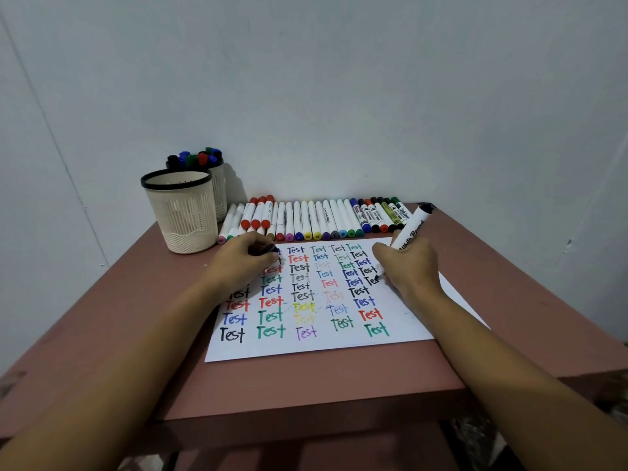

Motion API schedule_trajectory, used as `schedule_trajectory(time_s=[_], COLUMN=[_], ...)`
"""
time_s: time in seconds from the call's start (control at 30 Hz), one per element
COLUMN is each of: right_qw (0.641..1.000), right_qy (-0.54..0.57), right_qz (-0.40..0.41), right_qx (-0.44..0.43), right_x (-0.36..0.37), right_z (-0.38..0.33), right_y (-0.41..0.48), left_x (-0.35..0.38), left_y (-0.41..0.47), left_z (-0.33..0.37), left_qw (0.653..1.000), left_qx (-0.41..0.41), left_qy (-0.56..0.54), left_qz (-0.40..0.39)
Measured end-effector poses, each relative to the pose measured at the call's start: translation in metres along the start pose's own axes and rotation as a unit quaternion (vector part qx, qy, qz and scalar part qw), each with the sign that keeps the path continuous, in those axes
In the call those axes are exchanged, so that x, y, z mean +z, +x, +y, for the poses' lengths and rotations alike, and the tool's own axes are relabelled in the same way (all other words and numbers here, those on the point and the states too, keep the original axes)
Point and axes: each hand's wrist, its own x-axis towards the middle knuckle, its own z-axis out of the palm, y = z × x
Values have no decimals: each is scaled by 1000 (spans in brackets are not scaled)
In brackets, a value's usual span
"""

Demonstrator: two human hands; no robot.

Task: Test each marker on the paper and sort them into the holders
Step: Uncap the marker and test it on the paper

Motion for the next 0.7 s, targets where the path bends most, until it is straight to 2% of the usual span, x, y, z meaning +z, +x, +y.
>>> schedule_trajectory(time_s=[0.1, 0.33, 0.7], right_qw=[1000, 1000, 1000], right_qy=[9, -18, -6], right_qz=[22, 11, 8], right_qx=[1, -21, -5], right_x=[-1, -1, -1], right_z=[0, -3, -1], right_y=[0, -3, -1], left_x=[0, 0, 1], left_y=[0, 0, 0], left_z=[1, 1, 1], left_qw=[1000, 1000, 1000], left_qx=[2, 1, -2], left_qy=[7, 9, 18], left_qz=[0, 0, -3])
